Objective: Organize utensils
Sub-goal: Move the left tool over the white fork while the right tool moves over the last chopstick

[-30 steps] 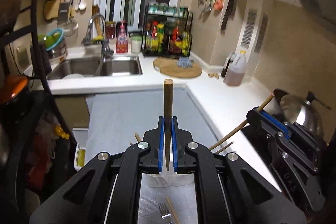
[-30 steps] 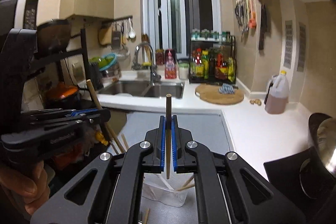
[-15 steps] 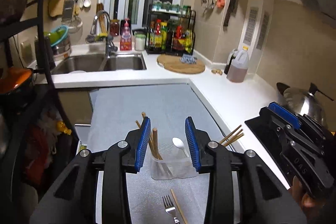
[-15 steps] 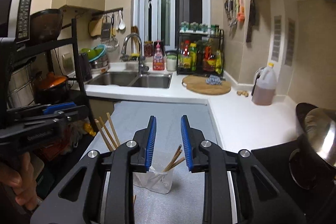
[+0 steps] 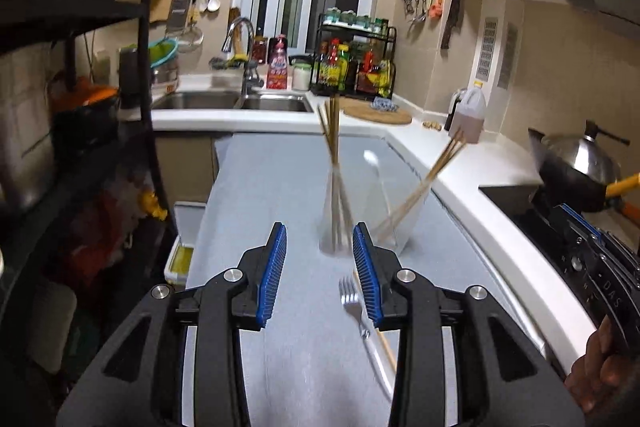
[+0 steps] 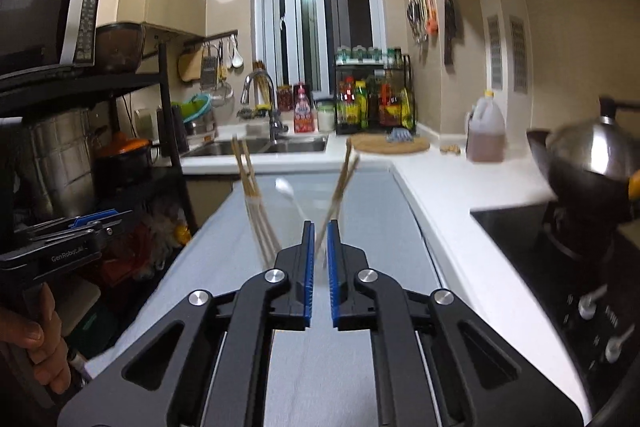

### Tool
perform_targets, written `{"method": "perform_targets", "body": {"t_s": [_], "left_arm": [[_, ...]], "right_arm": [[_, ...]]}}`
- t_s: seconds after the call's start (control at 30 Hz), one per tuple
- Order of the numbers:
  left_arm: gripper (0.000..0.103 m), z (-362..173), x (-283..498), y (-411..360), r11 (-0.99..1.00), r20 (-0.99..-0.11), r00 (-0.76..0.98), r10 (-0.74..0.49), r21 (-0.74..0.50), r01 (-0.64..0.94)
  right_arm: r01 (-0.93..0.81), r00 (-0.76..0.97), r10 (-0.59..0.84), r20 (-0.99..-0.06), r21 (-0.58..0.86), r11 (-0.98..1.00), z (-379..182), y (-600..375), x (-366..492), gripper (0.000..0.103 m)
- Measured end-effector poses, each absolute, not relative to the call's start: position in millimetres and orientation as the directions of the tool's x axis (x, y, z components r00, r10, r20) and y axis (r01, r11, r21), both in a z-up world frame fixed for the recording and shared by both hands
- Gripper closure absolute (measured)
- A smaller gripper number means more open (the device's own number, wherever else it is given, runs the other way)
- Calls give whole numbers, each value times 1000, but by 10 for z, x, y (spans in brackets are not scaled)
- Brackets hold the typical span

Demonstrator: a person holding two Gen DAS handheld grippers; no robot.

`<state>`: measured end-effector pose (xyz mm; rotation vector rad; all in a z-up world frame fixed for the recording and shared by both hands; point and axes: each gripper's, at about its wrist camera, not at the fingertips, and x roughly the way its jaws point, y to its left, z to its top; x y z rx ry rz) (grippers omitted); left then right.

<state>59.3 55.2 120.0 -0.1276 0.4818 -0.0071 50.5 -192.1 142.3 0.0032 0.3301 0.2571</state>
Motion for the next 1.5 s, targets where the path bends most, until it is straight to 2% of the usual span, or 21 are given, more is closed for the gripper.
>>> {"method": "perform_targets", "body": {"t_s": [0.17,0.3,0.47,0.63,0.77,0.83,1.07,1.17,1.23,1.33,1.4,1.5], "left_arm": [[68,719,361,560,993,-453,892,3,-104,-56],[68,423,255,704,981,-483,875,39,-147,-125],[68,362,224,806,975,-482,874,65,-154,-158],[68,315,209,833,975,-490,870,50,-166,-149],[68,299,215,802,977,-492,870,38,-166,-137],[68,287,220,755,979,-494,869,30,-161,-125],[68,89,366,476,980,-544,837,-66,-191,-47],[60,-53,489,317,977,-580,807,-108,-214,-24],[58,-121,549,212,977,-596,795,-115,-212,-17],[55,-199,605,45,982,-611,783,-121,-191,2],[55,-259,625,-76,985,-626,770,-120,-170,15],[55,-344,631,-249,993,-645,758,-101,-113,37]], "right_arm": [[-268,862,267,-430,60,961,845,-1772,487,98],[-295,786,290,-546,81,952,369,-1582,582,96],[-325,703,309,-640,98,941,-12,-1350,700,96],[-354,661,304,-686,73,932,-193,-1189,723,92],[-361,673,272,-688,15,933,-214,-1124,709,92],[-339,683,243,-689,-4,941,-214,-1161,698,97],[-276,733,201,-650,-15,961,-205,-1516,631,97],[-244,739,179,-650,-11,970,-229,-1706,625,97],[-229,738,172,-652,-2,974,-240,-1813,634,97],[-214,743,163,-650,0,977,-244,-1907,630,95],[-204,747,161,-645,7,979,-253,-1964,613,90],[-210,755,163,-635,1,978,-263,-1980,567,90]]}}
